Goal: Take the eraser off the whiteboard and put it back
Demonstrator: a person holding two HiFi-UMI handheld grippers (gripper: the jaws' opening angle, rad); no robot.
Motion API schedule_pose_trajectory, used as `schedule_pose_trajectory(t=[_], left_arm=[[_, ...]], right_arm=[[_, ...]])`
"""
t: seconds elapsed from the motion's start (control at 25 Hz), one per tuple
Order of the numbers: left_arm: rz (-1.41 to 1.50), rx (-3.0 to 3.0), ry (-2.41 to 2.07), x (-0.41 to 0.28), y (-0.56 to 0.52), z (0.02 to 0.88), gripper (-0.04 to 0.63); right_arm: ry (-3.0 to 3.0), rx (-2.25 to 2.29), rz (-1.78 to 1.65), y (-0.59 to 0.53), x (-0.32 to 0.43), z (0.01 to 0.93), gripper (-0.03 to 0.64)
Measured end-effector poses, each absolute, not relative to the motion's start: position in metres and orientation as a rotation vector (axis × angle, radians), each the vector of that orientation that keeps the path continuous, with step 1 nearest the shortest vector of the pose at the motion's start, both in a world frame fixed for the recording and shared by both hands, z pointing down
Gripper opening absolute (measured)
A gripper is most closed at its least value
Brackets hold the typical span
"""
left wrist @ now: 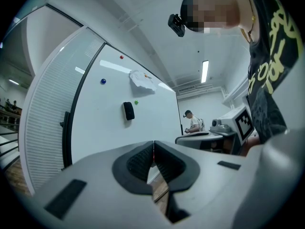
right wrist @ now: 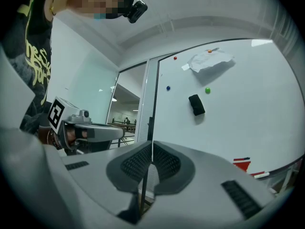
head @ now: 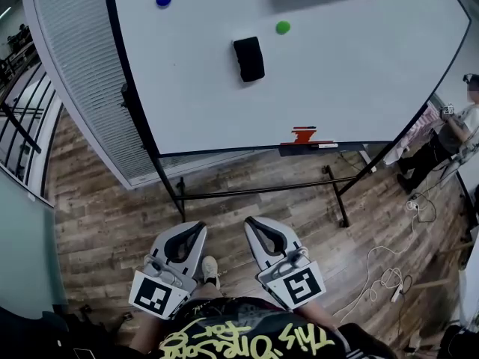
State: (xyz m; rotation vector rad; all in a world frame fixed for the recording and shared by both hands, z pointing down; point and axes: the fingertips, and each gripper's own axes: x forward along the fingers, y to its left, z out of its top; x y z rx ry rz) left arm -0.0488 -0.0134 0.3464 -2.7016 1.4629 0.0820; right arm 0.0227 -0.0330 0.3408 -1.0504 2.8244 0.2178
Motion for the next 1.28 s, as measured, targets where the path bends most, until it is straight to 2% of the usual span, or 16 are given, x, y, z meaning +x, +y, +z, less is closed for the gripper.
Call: schedule_pose_trajectory(t=[1.28], left_arm=[[0.055, -2.74, 1.374, -0.1, -0.148, 0.331, 0.008]], right_arm=[[2.761, -1.17, 0.199, -0.165, -0.021, 0.328, 0.011]])
